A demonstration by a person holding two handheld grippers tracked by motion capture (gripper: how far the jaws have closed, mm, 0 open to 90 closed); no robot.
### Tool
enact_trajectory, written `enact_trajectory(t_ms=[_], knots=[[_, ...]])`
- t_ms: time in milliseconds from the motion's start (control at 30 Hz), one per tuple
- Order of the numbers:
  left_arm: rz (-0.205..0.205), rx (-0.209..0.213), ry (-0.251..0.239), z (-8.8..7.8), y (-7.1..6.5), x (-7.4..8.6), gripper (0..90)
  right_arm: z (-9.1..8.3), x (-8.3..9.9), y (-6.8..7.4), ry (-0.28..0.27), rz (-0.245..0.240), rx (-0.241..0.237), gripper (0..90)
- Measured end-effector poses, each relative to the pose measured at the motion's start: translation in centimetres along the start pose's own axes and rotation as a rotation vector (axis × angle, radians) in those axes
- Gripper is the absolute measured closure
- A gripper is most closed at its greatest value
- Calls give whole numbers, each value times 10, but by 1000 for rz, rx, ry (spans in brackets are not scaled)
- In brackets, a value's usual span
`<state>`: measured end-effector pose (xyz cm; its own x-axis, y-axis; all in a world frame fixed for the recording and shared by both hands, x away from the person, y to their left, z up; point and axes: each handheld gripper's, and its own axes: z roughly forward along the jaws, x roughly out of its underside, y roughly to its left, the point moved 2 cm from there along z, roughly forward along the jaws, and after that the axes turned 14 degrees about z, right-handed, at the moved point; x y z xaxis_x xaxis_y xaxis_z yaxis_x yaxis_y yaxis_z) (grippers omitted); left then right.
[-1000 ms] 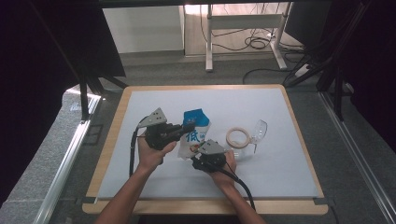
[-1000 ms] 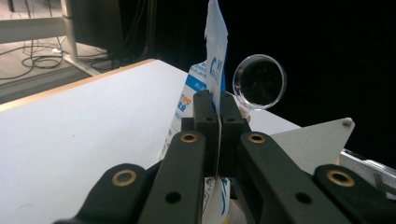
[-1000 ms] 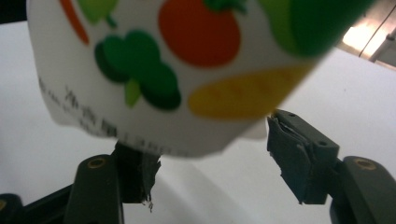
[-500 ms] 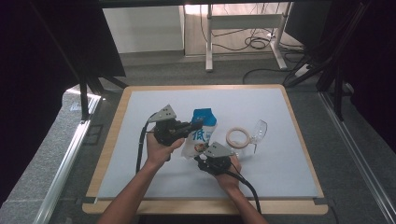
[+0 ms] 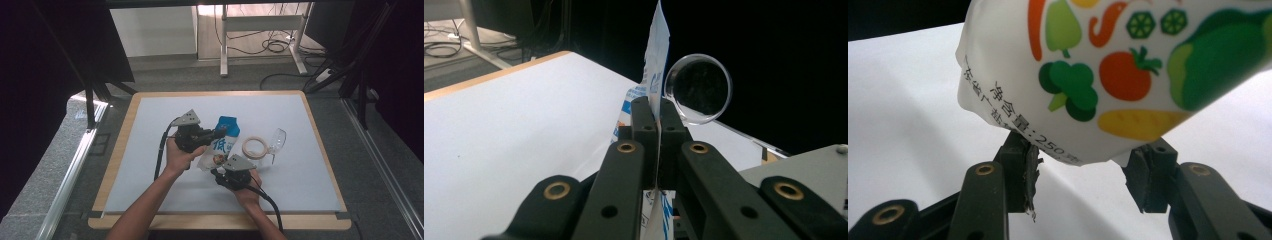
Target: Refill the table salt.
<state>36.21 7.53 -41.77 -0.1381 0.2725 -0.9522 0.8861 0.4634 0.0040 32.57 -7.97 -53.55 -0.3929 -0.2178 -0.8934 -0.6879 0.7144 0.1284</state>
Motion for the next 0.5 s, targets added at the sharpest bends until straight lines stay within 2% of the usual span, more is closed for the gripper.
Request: enact_trajectory(t_ms=[367, 500], knots=[[-2, 8, 23, 10, 1, -3, 900, -5, 2, 1, -3, 6, -26, 538], [4, 8, 31, 16, 0, -6, 900, -7, 2, -2, -9, 25, -41, 542]])
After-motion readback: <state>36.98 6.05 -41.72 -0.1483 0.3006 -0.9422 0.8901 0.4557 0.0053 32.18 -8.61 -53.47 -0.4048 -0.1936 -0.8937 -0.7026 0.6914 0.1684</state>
